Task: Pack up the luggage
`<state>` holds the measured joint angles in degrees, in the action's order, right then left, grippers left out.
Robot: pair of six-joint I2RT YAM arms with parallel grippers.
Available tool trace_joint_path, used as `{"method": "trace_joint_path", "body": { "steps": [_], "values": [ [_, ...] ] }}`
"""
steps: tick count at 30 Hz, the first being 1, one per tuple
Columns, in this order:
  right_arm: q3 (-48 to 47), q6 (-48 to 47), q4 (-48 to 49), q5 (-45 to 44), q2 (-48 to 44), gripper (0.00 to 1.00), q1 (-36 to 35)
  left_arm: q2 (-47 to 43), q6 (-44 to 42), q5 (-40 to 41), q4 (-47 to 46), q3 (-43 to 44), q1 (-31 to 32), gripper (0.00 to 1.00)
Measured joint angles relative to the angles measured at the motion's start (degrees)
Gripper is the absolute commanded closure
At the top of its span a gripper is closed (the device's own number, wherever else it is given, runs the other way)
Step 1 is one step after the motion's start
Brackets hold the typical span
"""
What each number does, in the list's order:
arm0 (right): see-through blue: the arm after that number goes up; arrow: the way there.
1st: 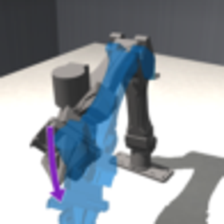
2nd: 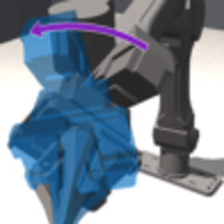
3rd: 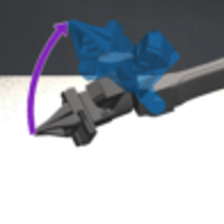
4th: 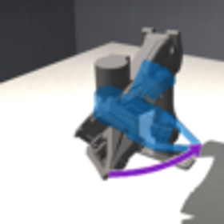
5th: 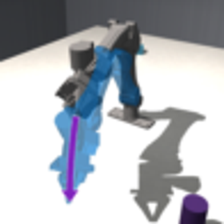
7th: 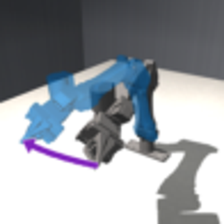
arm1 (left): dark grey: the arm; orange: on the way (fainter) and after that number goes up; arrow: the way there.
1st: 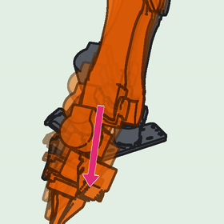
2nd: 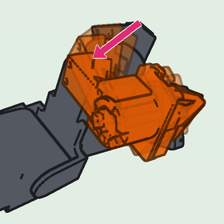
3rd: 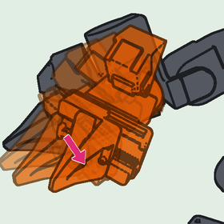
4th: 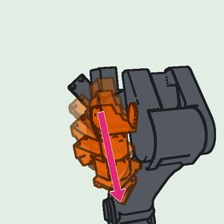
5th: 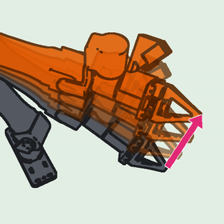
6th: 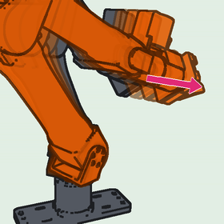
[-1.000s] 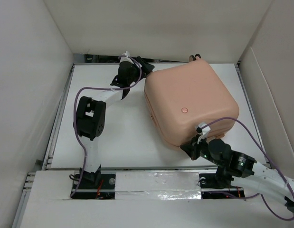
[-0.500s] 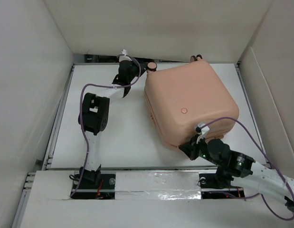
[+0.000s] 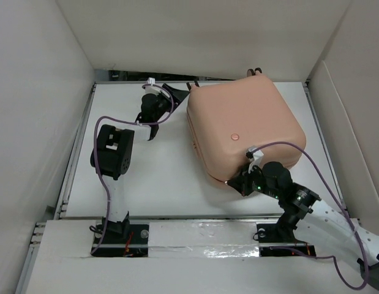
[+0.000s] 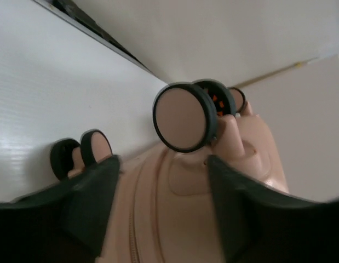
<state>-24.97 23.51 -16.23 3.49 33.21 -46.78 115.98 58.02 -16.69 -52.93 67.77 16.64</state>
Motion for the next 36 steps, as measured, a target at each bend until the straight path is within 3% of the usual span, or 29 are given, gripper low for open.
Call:
{"method": "trace_joint_path", "body": {
  "steps": [3, 8, 10, 18, 24, 28, 35, 36],
  "values": [
    [-0.4, -1.7, 0.9, 3.2, 1.1, 1.00, 3.6, 0.0, -0.1, -1.9, 0.0, 0.5, 0.0, 0.18],
    [0.2, -2.6, 0.9, 4.3, -0.4, 1.00, 4.8, 0.2, -0.5, -4.4, 0.2, 2.4, -0.2, 0.16],
    [0.4, -2.7, 0.9, 4.4, -0.9, 1.00, 4.8, 0.9, -1.0, -5.4, 1.4, 5.4, 0.0, 0.10],
    [0.8, -2.8, 0.7, 4.5, -2.0, 1.00, 4.4, 8.8, -4.0, -6.5, 12.4, 23.6, 2.1, 0.10],
    [1.4, -2.7, 0.8, 4.5, -2.9, 1.00, 4.3, 14.0, -4.2, -7.1, 20.2, 31.8, 2.8, 0.10],
    [1.6, -2.5, 0.9, 4.5, -3.1, 1.00, 4.0, 16.0, -4.1, -6.9, 23.3, 36.4, 2.5, 0.18],
    [2.4, -2.1, 0.8, 4.1, -4.9, 1.00, 3.6, 21.7, -2.1, -8.5, 24.3, 44.0, 2.5, 0.57],
    [2.5, -2.1, 0.8, 3.9, -4.9, 1.00, 3.6, 22.4, -1.7, -9.0, 24.3, 45.2, 2.5, 0.57]
  ]
}}
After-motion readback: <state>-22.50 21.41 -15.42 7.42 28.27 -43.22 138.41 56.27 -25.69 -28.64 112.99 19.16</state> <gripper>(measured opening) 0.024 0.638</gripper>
